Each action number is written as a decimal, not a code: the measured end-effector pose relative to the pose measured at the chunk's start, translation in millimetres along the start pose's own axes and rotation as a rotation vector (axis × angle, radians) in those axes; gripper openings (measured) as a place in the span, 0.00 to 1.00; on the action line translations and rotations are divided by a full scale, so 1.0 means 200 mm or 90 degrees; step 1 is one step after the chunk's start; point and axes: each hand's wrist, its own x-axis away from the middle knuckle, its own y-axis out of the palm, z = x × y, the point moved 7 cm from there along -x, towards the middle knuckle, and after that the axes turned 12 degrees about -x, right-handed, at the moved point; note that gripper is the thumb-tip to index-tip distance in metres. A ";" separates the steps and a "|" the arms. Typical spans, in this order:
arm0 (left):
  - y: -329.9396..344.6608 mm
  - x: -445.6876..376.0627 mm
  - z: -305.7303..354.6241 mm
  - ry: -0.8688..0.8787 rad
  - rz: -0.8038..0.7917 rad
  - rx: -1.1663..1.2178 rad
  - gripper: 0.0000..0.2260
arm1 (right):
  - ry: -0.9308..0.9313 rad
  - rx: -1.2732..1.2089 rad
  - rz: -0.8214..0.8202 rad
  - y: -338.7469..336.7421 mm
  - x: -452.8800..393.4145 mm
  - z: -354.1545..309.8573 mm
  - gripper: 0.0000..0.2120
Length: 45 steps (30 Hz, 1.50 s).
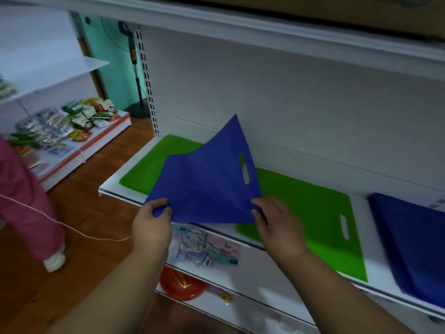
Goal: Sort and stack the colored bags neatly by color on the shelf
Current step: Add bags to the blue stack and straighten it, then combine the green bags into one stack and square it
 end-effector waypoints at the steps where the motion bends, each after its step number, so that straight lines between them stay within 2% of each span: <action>1: 0.02 0.03 0.00 0.018 -0.001 -0.010 0.07 | 0.017 0.014 0.025 -0.06 0.02 0.05 0.15; 4: 0.11 0.12 0.04 0.086 -0.030 -0.063 0.06 | 0.087 0.045 0.101 -0.29 0.08 0.23 0.14; 6: 0.21 0.20 0.10 0.156 -0.059 -0.154 0.06 | 0.151 0.062 0.128 -0.43 0.15 0.35 0.14; 9: 0.42 0.38 0.23 0.310 -0.082 -0.267 0.07 | 0.238 0.077 0.167 -0.67 0.30 0.51 0.16; 13: 0.78 0.69 0.39 0.501 -0.115 -0.341 0.10 | 0.318 0.143 0.191 -1.04 0.55 0.77 0.17; 22: 1.52 1.41 0.51 0.616 -0.184 -0.441 0.11 | 0.482 0.216 0.094 -1.69 1.04 1.38 0.19; 31: 1.93 1.77 0.47 0.638 -0.211 -0.563 0.10 | 0.546 0.250 -0.049 -1.96 1.22 1.75 0.16; 37: 2.02 1.82 0.45 0.658 -0.217 -0.662 0.07 | 0.538 0.324 -0.087 -2.01 1.23 1.79 0.10; 40: 2.00 1.82 0.48 0.673 -0.196 -0.636 0.10 | 0.498 0.309 -0.077 -1.96 1.17 1.73 0.11; 45: 1.88 1.80 0.48 0.665 -0.210 -0.510 0.07 | 0.372 0.176 -0.093 -1.69 0.95 1.50 0.17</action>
